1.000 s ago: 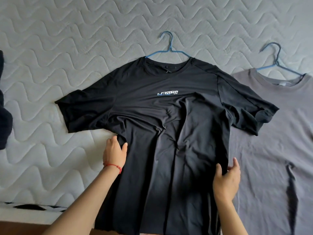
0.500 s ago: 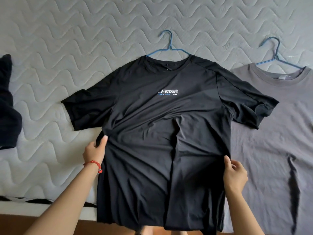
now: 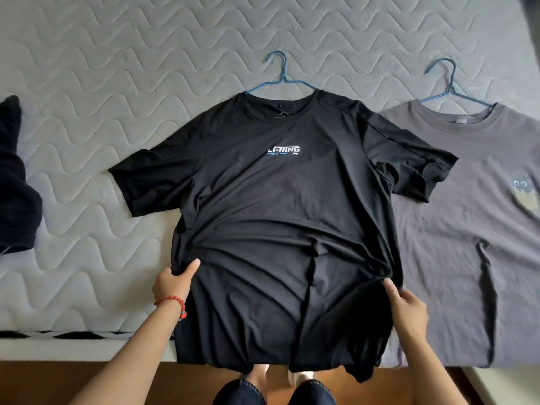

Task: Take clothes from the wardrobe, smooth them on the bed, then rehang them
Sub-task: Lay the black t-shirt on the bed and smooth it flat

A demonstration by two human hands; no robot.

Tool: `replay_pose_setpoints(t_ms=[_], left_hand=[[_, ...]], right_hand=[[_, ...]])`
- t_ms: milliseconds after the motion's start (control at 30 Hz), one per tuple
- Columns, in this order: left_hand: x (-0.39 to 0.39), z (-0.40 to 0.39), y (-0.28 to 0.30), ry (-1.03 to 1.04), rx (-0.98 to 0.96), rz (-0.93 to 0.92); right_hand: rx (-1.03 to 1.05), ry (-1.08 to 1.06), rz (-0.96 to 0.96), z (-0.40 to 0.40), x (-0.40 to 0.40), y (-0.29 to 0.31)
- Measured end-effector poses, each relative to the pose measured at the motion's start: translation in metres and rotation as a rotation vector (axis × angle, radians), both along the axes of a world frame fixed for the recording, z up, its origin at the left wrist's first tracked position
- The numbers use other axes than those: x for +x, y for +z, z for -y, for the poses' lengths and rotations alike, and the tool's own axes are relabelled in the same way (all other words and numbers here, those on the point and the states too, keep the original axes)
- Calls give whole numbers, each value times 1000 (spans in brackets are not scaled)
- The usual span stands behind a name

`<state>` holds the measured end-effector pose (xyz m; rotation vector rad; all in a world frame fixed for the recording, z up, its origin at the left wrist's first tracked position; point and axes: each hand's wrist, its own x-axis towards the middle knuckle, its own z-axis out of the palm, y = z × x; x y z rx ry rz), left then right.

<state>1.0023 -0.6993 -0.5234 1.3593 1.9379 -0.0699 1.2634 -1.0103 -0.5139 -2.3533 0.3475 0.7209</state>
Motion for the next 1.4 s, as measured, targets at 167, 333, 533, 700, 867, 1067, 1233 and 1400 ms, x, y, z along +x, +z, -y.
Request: replay_pose_setpoints(t_ms=[167,333,533,700,867,1067,1233,1400], left_hand=[[-36,37,-3,-73,-123,-49],[-66,53,2,45,90,-80],[-84,82,-3,-51,8,-33],[-98,94,10,2,97,-109],[-117,113,48,23,79,-31],[-153,148,88,-101,-80,156],[-205,146,116,-238,-226,210],[-287,109,146,-271,-277,231]], right_hand=[[81,135,-246,30,-32,-3],[-85,-45,-8,51,-34,-2],[-94,159,-100,70,-37,2],[-209,48,-13,88,-43,17],[-228,76,-109,93,-70,54],[-105,298,-185,62,-140,96],[-19,399,-258,4,-216,121],[-18,542,-277,-77,-304,143]])
